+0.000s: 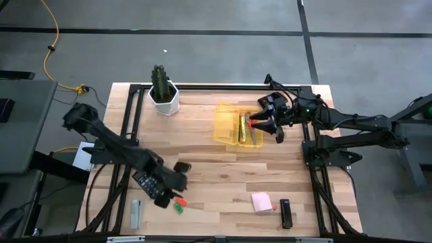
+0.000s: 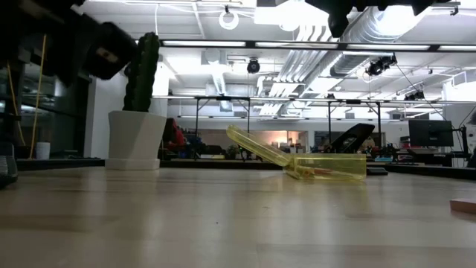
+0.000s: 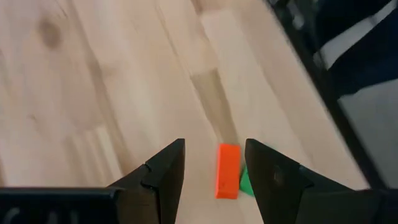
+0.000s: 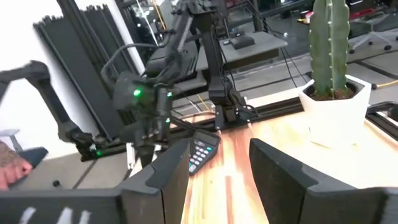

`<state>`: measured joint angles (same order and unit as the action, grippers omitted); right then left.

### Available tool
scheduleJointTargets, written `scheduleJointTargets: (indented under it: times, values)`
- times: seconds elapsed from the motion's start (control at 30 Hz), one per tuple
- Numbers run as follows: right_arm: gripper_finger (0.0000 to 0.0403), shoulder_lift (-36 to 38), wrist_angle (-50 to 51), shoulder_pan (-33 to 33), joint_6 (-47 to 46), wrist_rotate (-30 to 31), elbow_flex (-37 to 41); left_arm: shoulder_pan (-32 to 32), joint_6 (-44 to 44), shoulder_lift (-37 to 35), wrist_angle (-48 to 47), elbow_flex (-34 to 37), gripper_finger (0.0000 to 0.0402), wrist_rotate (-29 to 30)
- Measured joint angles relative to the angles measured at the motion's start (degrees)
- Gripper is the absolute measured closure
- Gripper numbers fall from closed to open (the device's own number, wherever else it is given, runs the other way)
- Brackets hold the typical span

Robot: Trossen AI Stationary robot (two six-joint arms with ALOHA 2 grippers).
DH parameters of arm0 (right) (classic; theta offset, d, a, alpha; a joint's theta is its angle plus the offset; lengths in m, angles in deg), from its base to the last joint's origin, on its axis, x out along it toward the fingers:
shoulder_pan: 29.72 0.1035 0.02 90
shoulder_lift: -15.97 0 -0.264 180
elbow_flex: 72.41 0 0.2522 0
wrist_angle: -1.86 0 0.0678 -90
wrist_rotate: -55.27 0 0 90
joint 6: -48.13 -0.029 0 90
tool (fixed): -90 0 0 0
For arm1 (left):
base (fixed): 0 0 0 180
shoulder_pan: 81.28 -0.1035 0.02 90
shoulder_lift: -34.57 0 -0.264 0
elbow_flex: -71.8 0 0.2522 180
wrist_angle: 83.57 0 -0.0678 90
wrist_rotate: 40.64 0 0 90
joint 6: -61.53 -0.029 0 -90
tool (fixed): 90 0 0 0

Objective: Pack school essentials
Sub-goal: Put the orange eraser into the yellow supply box

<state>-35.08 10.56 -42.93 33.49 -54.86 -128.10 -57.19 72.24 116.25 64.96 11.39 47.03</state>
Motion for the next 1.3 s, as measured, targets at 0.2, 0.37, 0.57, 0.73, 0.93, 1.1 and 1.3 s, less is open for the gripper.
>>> scheduleJointTargets:
  times: [0.2, 0.37, 0.57, 0.73, 0.93, 1.1, 1.3]
  values:
    - [0.0243, 0.0, 0.3, 0.0, 1.2, 0.0, 0.0, 4.5, 0.6, 9.8, 0.4, -2.9, 0.0245, 2.0]
    - [0.0243, 0.0, 3.0, 0.0, 1.1, 0.1, 0.0, 5.9, 0.7, 15.5, 2.0, -3.9, 0.0245, 3.9]
    - [0.0243, 0.0, 6.8, 0.0, -0.4, 0.6, 0.0, 6.3, 1.1, 17.9, 2.9, -3.9, 0.0245, 4.7]
    - [0.0243, 0.0, 7.4, 0.0, -0.3, 0.6, 0.0, 6.8, -0.5, 17.9, 2.7, -3.9, 0.0245, 4.5]
    - [0.0243, 0.0, 7.5, 0.0, -0.3, 0.6, 0.0, 7.5, -0.9, 17.9, 2.3, -3.9, 0.0245, 4.6]
    - [0.0243, 0.0, 7.5, 0.0, -0.2, 0.6, 0.0, 7.6, -0.4, 17.9, 1.8, -3.9, 0.0245, 4.4]
    - [0.0243, 0.0, 7.5, 0.0, 0.1, 0.7, 0.0, 7.3, 0.1, 17.9, 0.7, -3.8, 0.0245, 6.5]
